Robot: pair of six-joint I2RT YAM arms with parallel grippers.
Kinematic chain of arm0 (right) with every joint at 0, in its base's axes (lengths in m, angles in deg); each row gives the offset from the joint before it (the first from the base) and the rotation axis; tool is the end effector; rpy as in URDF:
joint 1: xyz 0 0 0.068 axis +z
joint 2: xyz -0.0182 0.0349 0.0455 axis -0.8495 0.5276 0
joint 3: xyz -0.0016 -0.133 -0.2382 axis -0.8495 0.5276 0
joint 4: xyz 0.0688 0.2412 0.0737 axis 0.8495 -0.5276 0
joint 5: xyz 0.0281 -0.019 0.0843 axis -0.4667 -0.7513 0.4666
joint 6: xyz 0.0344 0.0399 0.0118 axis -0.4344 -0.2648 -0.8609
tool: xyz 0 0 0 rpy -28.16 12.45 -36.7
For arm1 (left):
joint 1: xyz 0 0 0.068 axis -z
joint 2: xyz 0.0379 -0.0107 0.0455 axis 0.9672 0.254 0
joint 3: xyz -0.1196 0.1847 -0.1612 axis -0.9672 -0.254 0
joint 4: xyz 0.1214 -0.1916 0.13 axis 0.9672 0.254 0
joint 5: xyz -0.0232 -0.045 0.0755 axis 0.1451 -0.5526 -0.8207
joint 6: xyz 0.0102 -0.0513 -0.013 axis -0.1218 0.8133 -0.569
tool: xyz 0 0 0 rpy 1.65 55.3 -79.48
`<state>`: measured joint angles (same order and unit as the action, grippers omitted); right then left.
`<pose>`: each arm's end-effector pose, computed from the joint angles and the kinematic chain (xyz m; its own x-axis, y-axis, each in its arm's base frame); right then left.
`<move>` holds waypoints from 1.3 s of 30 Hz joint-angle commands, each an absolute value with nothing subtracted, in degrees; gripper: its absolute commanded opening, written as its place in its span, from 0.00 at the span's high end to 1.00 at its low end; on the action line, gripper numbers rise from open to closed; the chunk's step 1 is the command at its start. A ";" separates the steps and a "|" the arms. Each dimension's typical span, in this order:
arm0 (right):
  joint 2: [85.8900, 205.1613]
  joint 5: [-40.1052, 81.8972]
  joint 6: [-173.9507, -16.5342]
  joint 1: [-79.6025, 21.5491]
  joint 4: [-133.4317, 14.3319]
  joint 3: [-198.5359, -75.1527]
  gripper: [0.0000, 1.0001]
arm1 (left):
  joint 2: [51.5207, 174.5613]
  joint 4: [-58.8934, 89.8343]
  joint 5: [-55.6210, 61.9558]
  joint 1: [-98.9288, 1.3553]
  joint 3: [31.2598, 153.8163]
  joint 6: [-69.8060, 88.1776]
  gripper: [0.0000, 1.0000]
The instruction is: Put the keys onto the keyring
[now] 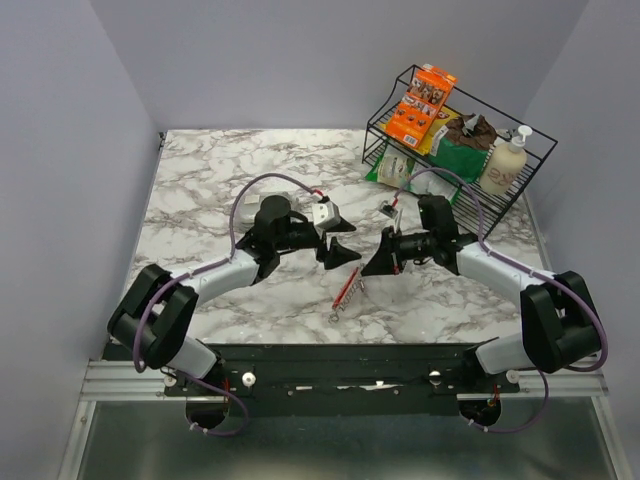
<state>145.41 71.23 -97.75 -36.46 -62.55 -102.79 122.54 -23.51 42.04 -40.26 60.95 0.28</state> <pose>0.2433 0.1293 0.2018 -0.7503 -0.2061 -0.6282 -0.6594 0.3008 0.6889 0.2404 -0.2002 0.2426 -0.0924 0.0260 -0.9954 0.9865 0.1384 -0.0879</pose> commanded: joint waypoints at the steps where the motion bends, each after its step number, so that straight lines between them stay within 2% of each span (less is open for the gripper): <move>1: 145.56 69.33 -94.67 -35.30 -66.33 -106.82 1.00 | 120.34 15.46 49.99 -39.87 71.31 -23.36 0.21; 4: 146.09 69.07 -92.92 -34.60 -68.09 -108.75 1.00 | 122.18 32.88 51.85 -39.87 77.73 -34.86 0.24; 7: 146.27 69.24 -91.42 -33.81 -69.14 -109.72 1.00 | 124.29 43.64 54.93 -39.95 81.61 -42.79 0.31; 11: 146.27 68.63 -89.49 -32.23 -70.99 -111.39 1.00 | 125.09 46.84 58.09 -40.04 82.33 -46.51 0.42; 12: 146.27 68.54 -89.31 -31.79 -71.17 -111.48 1.00 | 125.17 46.75 58.97 -40.04 82.24 -46.60 0.49; 13: 146.27 68.54 -88.96 -31.44 -71.43 -111.66 1.00 | 125.35 46.67 59.50 -39.96 82.42 -46.86 0.52; 17: 146.36 68.45 -88.96 -31.00 -71.87 -112.10 1.00 | 125.96 46.23 60.47 -39.95 83.12 -47.04 0.60; 39: 147.68 67.48 -87.02 -29.94 -72.58 -112.36 1.00 | 126.05 32.25 55.29 -39.95 81.01 -37.46 0.59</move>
